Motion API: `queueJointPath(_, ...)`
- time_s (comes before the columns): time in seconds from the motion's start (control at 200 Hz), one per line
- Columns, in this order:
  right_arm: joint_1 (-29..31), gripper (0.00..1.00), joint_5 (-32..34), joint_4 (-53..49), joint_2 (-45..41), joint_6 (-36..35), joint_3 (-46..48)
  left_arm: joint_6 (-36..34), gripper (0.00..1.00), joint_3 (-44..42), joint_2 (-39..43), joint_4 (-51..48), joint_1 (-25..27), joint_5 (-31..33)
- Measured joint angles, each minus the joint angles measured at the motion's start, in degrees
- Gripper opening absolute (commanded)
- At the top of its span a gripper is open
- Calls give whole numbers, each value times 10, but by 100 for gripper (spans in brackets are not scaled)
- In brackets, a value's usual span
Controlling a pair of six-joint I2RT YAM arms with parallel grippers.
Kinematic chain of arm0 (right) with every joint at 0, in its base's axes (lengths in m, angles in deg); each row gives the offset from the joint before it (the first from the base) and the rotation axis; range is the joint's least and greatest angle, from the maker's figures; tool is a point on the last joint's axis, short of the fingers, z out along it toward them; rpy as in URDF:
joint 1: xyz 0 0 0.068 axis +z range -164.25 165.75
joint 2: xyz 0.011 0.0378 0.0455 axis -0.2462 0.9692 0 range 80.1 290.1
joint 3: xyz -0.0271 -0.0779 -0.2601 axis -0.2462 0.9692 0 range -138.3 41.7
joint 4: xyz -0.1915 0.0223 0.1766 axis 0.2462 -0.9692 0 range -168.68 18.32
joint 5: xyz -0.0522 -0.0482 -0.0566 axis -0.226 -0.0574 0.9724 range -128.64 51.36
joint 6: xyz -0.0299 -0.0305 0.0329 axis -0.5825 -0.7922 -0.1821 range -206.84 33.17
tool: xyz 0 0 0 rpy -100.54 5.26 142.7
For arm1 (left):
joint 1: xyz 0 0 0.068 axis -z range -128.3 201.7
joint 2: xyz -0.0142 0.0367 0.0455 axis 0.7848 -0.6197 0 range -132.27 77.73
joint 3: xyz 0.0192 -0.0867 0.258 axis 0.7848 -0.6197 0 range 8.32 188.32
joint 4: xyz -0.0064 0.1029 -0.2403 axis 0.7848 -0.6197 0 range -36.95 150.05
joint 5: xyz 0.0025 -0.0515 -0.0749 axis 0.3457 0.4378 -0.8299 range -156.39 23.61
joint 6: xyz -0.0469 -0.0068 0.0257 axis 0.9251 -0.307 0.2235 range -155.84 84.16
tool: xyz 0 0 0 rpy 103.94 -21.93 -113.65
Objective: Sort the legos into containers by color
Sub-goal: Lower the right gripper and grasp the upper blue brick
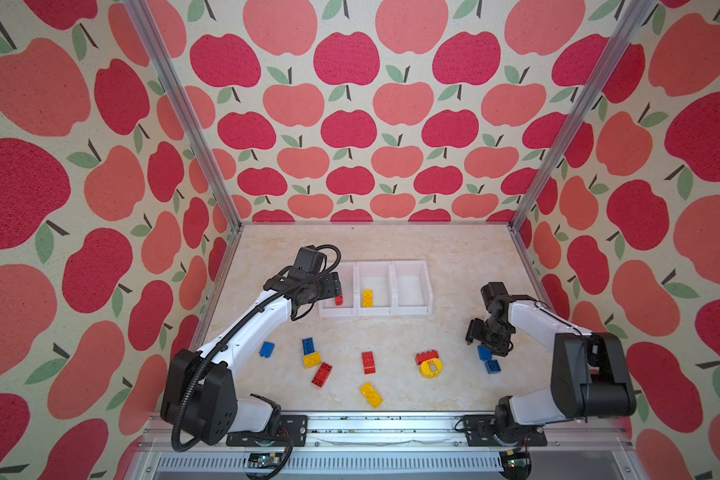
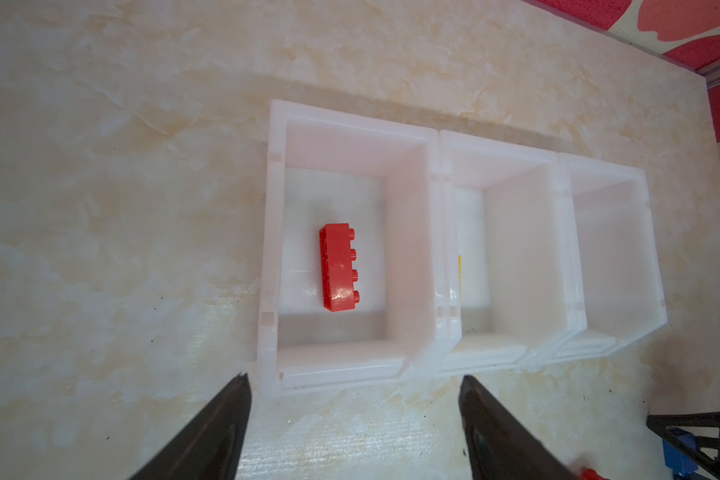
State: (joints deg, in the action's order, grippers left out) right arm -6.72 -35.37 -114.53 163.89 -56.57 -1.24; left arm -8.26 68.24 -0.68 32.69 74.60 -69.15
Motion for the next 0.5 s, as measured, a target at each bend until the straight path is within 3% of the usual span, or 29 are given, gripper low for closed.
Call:
queueJointPath(0.125,9,64,3,0,-1,10,1,0,81,-5,3,0,0,0)
queueJointPath(0.5,29,38,11,5,-5,24,4,4,81,-13,18,0,0,7)
